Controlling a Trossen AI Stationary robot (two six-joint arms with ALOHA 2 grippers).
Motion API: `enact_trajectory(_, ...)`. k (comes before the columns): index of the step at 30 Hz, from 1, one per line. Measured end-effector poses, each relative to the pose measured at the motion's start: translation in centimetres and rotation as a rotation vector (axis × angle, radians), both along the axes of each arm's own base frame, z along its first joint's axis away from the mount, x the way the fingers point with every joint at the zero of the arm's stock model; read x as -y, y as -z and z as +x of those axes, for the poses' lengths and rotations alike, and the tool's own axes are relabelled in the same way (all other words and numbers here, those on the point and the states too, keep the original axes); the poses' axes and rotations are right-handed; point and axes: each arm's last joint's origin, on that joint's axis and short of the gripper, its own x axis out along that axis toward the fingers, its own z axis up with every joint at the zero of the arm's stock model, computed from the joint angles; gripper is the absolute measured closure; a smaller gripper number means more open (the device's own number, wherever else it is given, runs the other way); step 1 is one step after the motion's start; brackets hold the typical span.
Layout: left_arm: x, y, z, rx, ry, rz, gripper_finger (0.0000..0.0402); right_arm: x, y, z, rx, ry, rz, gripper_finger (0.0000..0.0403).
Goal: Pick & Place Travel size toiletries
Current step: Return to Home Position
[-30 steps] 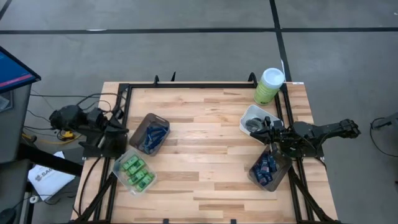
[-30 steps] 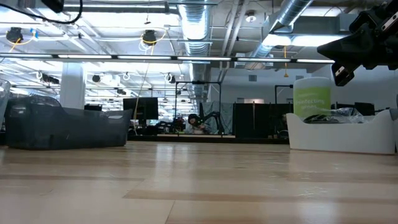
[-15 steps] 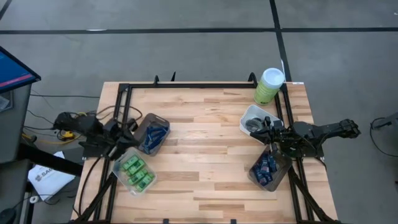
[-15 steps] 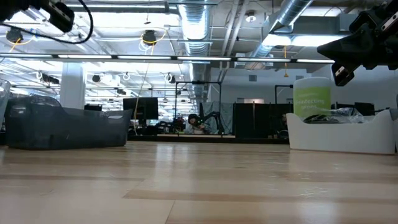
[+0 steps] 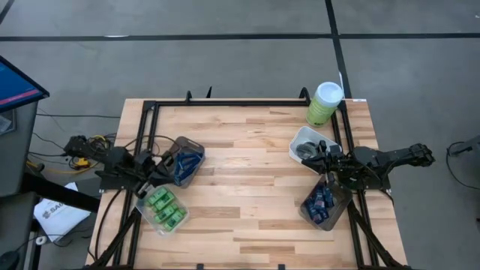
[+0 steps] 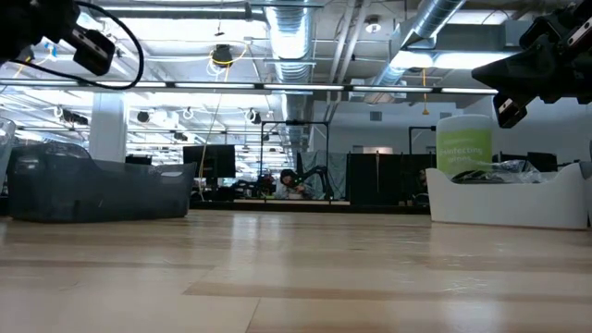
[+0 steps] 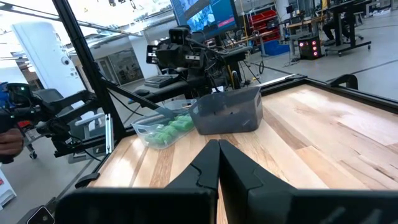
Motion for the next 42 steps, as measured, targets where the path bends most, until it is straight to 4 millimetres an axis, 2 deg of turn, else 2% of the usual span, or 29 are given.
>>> enact_trajectory(9,0.2,0.0,-0.1,-0.001,0.075,0.012,0.0401,0.0,0.0,0.0,0.0,0.0,0.0,0.0403)
enact_trajectory(11,0.4,0.3,-0.1,-0.029,0.132,0.019,0.0399,0.0,0.0,0.0,0.0,-0.001,0.0,0.0403)
enact_trajectory(16,0.9,1.8,-0.1,-0.133,0.288,0.166,0.0396,0.0,0.0,0.0,0.0,-0.001,0.0,0.0403)
enact_trajectory(19,1.1,2.3,-0.2,-0.188,0.369,0.175,0.0396,0.0,0.0,0.0,0.0,-0.001,0.0,0.0403)
enact_trajectory(42,1.0,2.4,0.0,-0.206,0.327,0.172,0.0394,0.0,0.0,0.0,0.0,-0.001,0.0,0.0403)
